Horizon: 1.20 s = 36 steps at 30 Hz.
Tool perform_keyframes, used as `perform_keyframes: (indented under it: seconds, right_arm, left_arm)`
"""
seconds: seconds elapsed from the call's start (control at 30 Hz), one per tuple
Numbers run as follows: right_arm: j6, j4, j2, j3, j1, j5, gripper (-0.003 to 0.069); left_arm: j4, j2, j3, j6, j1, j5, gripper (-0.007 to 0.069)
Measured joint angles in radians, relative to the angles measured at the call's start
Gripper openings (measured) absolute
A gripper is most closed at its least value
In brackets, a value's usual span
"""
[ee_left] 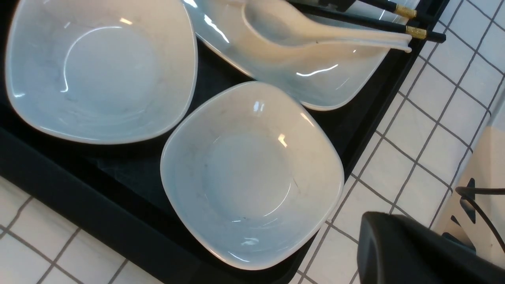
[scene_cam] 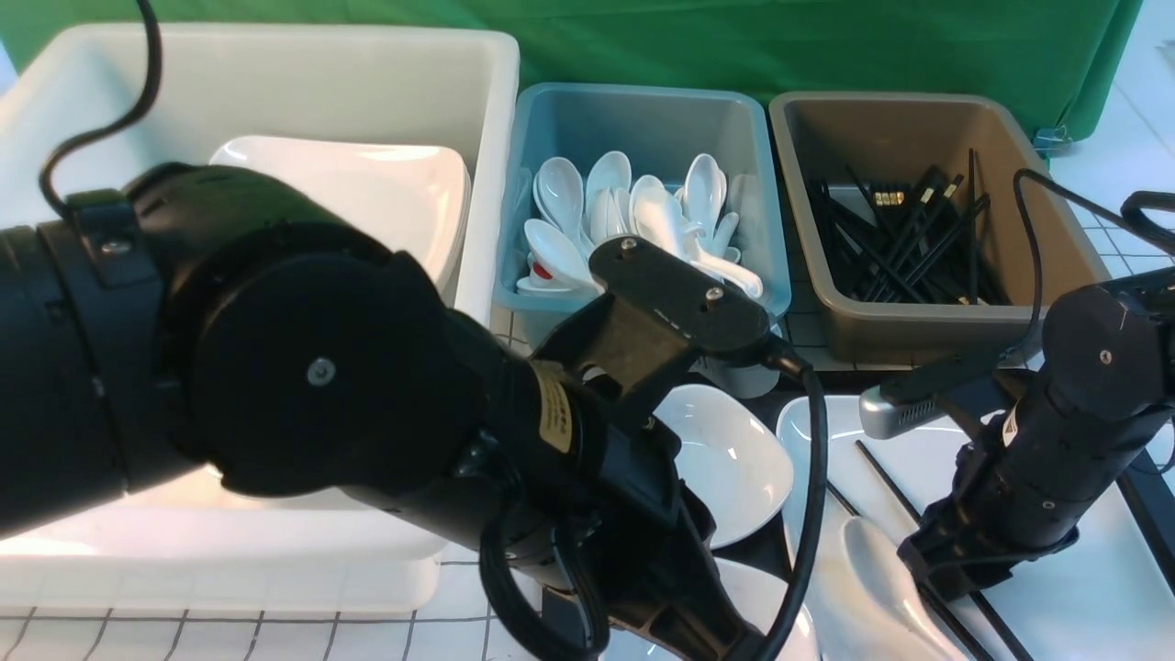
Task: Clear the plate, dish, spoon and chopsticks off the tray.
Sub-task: Use the right arm to grab a pair of chopsticks from the plate
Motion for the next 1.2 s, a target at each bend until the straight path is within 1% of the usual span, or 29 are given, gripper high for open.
perform_keyframes:
  seconds: [0.07, 0.17, 0.53, 0.93, 1.07, 1.17, 1.2]
  right_arm:
    - [0.000, 0.000, 0.002, -0.006, 0.000, 0.032, 0.0430]
    - [0.004, 0.000, 0.002, -0.028, 0.000, 0.092, 0.0459]
    - [0.025, 0.000, 0.002, -0.049, 0.000, 0.181, 0.0468]
    - [0.029, 0.013, -0.012, -0.049, 0.000, 0.200, 0.0475]
    - [0.030, 0.016, -0.069, -0.049, 0.000, 0.195, 0.0528]
    - [0.030, 0.017, -0.085, -0.049, 0.000, 0.187, 0.0559]
    - [0.030, 0.018, -0.085, -0.049, 0.000, 0.187, 0.0559]
  left_arm:
    - [0.000, 0.000, 0.000, -0.001, 0.000, 0.000, -0.0003]
    - [0.000, 0.000, 0.000, -0.001, 0.000, 0.000, -0.0003]
    - [0.002, 0.000, 0.000, -0.001, 0.000, -0.016, -0.0003]
    - [0.004, 0.000, 0.000, -0.001, 0.000, -0.038, -0.0003]
    - [-0.006, 0.004, 0.000, 0.007, -0.001, -0.075, -0.0003]
    - [-0.024, 0.032, -0.001, 0.074, -0.021, -0.090, -0.0003]
    - [-0.024, 0.035, -0.001, 0.078, -0.023, -0.091, -0.0003]
